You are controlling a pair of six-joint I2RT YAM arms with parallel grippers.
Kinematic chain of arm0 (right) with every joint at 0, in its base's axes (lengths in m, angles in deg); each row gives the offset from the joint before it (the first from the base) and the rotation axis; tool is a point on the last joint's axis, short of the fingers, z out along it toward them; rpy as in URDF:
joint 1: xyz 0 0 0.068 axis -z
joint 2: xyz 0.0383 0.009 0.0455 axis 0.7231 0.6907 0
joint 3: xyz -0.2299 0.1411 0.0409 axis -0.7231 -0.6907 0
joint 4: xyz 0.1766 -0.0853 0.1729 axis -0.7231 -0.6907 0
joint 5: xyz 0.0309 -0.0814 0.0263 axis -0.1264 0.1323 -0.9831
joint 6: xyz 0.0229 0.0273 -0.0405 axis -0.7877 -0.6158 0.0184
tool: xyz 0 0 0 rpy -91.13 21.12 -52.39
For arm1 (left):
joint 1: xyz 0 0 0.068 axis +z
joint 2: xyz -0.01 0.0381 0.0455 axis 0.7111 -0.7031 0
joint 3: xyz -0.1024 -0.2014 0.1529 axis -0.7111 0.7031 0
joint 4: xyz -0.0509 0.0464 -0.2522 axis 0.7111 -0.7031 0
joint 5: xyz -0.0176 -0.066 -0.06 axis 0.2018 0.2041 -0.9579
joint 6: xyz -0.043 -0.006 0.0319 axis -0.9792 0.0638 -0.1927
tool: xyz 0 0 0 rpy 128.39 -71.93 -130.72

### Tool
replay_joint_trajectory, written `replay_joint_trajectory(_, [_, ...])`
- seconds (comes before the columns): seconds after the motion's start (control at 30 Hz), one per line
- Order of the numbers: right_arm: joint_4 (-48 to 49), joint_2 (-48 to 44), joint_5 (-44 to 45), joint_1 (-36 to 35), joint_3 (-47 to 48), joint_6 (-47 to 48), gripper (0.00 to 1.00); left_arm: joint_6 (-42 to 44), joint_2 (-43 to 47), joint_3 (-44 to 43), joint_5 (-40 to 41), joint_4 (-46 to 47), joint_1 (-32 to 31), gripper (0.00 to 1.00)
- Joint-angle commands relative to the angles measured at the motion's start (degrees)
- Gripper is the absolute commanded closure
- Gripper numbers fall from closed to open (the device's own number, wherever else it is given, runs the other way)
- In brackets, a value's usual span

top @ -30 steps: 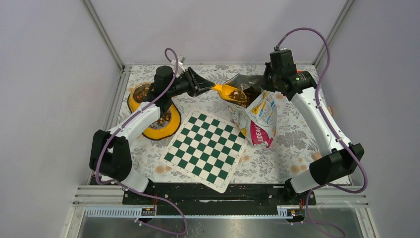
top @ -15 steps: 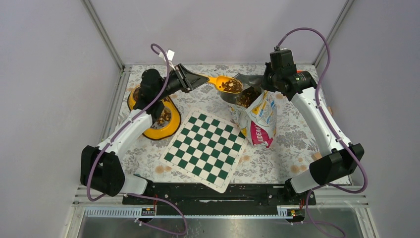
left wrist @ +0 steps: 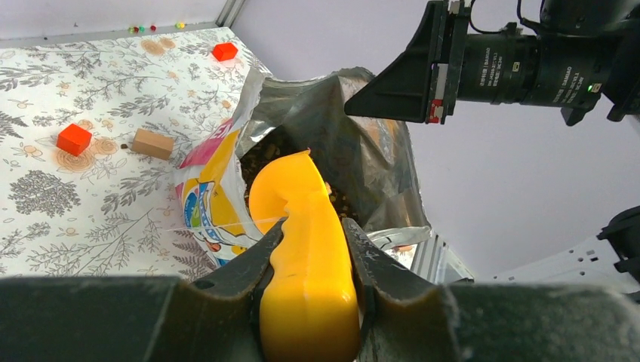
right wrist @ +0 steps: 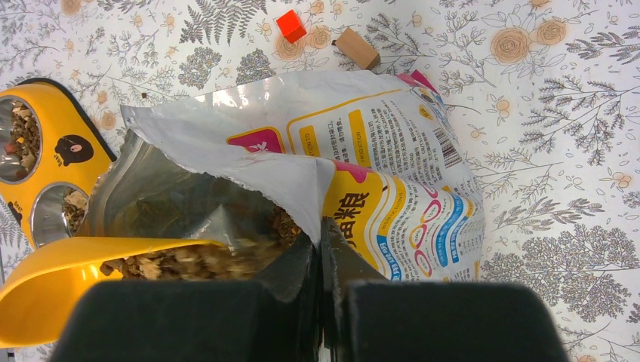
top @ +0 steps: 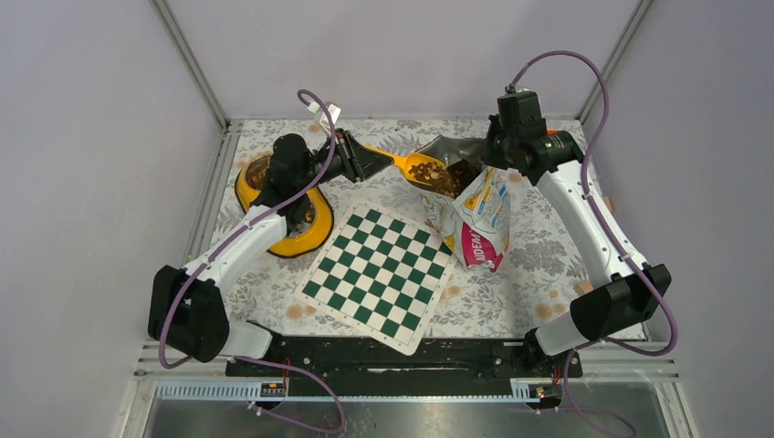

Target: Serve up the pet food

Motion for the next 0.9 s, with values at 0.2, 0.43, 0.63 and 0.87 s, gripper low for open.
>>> replay_joint_trajectory(0.2, [5.49,-2.55,1.06,0.37,0.78,-0.16,1.0,-8.82,-1.81,-3.9,0.21,2.14,0.7,1.0])
replay_joint_trajectory(0.43, [5.47,-2.76,1.15,0.37,0.73,0.01,1.0,-33.45,-7.13,-1.24,-3.87,16.43,3.75,1.0])
replay_joint_trajectory(0.63, [5.49,-2.85,1.33,0.37,0.7,0.09,1.0,-42.69,-9.38,-0.66,-5.01,25.07,4.75,1.0])
replay_joint_trajectory(0.87, [5.52,-2.87,1.94,0.37,0.81,0.41,1.0,-53.93,-9.09,-1.02,-5.45,33.18,8.7,1.0])
